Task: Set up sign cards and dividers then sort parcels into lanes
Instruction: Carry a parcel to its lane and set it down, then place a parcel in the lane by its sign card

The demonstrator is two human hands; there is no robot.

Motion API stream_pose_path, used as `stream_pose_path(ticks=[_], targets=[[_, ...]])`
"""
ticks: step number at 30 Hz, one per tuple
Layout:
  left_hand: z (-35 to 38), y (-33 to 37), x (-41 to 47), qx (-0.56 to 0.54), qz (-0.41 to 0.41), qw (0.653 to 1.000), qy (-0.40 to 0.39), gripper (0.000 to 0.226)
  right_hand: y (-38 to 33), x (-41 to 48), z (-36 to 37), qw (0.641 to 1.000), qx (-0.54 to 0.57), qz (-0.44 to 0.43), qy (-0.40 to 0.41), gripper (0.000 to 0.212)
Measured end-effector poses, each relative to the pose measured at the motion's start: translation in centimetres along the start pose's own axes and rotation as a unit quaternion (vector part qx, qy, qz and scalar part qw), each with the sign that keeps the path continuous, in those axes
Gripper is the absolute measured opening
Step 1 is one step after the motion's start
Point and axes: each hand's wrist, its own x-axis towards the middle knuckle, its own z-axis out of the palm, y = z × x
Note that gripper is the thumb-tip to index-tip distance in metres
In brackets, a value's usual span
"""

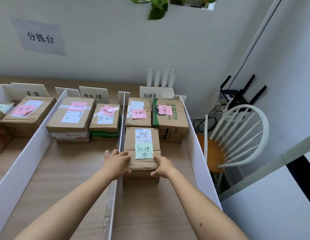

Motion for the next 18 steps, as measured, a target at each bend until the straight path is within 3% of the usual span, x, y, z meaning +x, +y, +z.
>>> stream_pose_path(ticks=[5, 9, 13, 18], targets=[[-0.4, -0.4, -3.0, -0.023, -0.043, 0.994, 0.095, 0.067, -1.0, -2.7, -0.6, 0.996, -0.067, -0.029, 0.054, 0.081], [-0.8, -0.9, -7.2, -0.011, -0.093, 0.981, 0.169, 0.077, -1.8, -5.8, 0.1, 0.978, -0.107, -0.088, 0.153, 0.048], [-1.2, -1.3, -12.3, 0.011, -0.152, 0.973, 0.175, 0.077, -2.9, -9.7, 0.9, 0.966, -0.119, -0.145, 0.176, 0.034], [-0.8, -1.2, -20.4, 0.032, -0.209, 0.962, 0.170, 0.077, -3.1, -14.9, 2.9, 0.964, -0.110, -0.178, 0.165, 0.040]])
